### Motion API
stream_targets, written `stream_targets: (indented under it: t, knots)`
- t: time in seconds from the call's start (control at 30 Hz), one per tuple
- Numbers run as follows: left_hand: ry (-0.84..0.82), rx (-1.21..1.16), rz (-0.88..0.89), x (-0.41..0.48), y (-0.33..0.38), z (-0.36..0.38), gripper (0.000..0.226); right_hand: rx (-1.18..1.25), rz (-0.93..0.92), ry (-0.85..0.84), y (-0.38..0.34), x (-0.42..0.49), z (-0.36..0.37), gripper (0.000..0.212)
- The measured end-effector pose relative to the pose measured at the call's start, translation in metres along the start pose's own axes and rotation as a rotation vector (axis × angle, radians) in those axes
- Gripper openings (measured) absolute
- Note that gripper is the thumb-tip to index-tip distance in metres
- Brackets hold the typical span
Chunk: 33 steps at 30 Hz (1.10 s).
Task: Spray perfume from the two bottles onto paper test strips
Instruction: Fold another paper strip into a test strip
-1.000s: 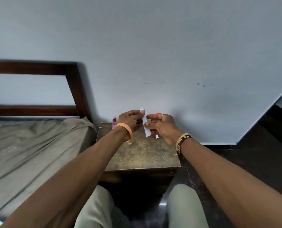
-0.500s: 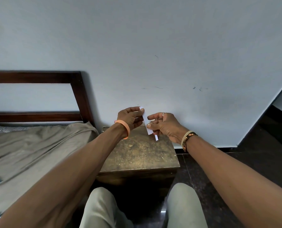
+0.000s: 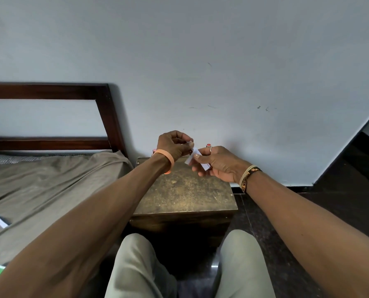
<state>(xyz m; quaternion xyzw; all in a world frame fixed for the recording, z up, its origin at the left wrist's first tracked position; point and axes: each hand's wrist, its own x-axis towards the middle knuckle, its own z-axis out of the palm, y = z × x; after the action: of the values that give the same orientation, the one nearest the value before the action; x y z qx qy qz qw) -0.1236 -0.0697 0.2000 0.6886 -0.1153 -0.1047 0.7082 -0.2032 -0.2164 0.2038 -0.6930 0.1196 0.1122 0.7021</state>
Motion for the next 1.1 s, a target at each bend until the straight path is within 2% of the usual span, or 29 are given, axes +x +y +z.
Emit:
stream_targets:
  t: [0.17,0.33,0.4,0.53,0.63,0.73,0.9,1.0,1.1]
  knots:
    - [-0.032,0.044,0.010,-0.001,-0.003,0.001,0.020,0.022,-0.006,0.043,0.004,0.000,-0.005,0.018]
    - [-0.101,0.109,-0.021,-0.001,-0.010,0.000,0.017,0.024,-0.061,0.172,0.006,0.005,-0.003,0.031]
    - [-0.152,0.171,-0.011,0.000,-0.014,-0.001,0.019,0.016,-0.073,0.211,0.007,0.007,-0.002,0.028]
    - [-0.148,0.408,0.111,0.004,-0.021,-0.001,0.027,-0.034,-0.072,0.291,0.008,0.011,-0.003,0.026]
    - [-0.103,0.698,0.292,0.008,-0.023,-0.001,0.034,-0.111,-0.076,0.324,0.011,0.014,-0.003,0.030]
    - [-0.106,0.847,0.434,0.012,-0.023,-0.001,0.030,-0.161,-0.075,0.331,0.009,0.013,0.001,0.036]
    - [-0.096,0.827,0.442,0.013,-0.027,-0.002,0.026,-0.036,-0.043,0.311,0.006,0.011,0.000,0.017]
    - [-0.102,0.817,0.425,0.012,-0.031,-0.002,0.027,-0.032,-0.036,0.308,0.010,0.013,0.001,0.018]
    - [-0.119,0.777,0.409,0.010,-0.033,-0.002,0.036,-0.018,-0.041,0.356,0.012,0.015,0.004,0.022]
